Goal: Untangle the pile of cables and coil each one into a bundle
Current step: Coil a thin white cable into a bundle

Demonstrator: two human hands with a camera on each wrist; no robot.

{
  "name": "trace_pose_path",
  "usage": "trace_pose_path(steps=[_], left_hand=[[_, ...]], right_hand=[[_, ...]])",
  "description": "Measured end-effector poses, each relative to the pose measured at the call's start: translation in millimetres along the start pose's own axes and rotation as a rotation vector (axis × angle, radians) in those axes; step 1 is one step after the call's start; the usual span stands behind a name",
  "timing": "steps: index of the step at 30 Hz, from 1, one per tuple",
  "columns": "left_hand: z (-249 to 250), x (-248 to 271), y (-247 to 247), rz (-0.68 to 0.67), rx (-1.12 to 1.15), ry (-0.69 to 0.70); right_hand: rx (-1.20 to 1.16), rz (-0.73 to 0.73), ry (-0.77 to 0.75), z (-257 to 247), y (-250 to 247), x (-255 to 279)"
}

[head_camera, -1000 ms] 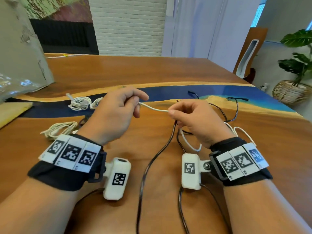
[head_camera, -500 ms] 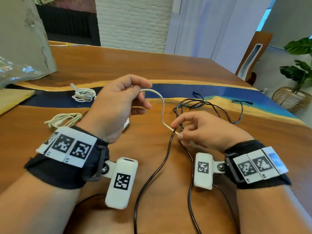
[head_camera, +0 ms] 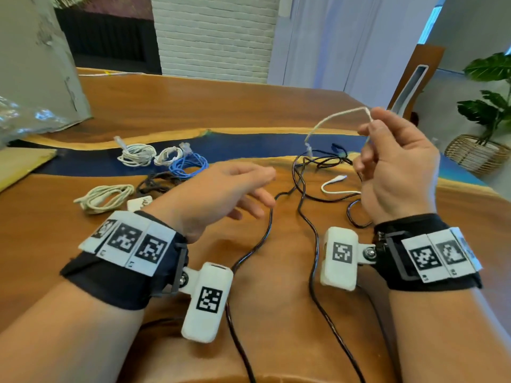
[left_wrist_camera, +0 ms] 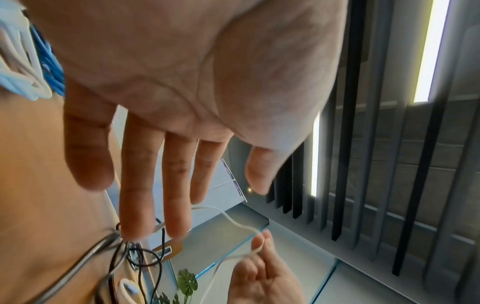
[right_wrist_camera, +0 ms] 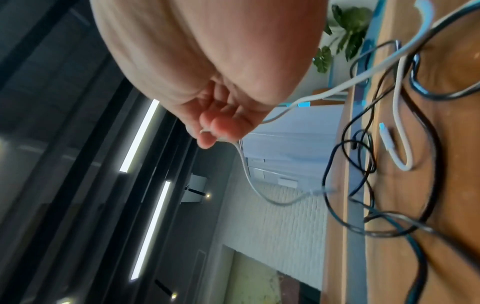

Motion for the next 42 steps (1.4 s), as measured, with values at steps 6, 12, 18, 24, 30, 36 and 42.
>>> trace_pose_path(steps=[6,12,18,24,30,36,42], left_hand=[[3.2,0.5,5.0,0.065,-0.012,0.116],[10.0,3.4,-4.1,-0.026,0.25,0.154],[-1.6,0.9,-6.8,-0.052,-0.177,0.055],[1.5,0.7,-48.6,0.336,-0.419,0.03],[9.2,6.8,-71.6,0.46,-0.238,0.138],[15.3,7.2,-47.6,0.364,-0.147,0.275],[9.6,7.3,3.9,-0.112,0.013,0.229]], right_hand=[[-0.149,-0.395,-0.004,-14.9,33.1,16.7],[0.143,-0.95,0.139,3.7,70.0,65.2],[0.142,-0.716,0.117,2.7,60.1,49.8],[0.027,-0.271,0.07,-7.7,21.9,12.9],[0.276,-0.197,0.115,4.3,3.4,5.8],[0.603,-0.545,-0.055,-7.6,34.8,20.8],[0.353,-0.924,0.017,1.6,81.5,68.1]])
Point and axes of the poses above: each hand's wrist, its own x-axis away from the middle knuckle, its own y-axis out of the palm, z = x × y, the point moved 6 cm from there along -x, towards the middle knuckle, and after that the axes turned 12 degrees about -y, right-handed, at the moved point
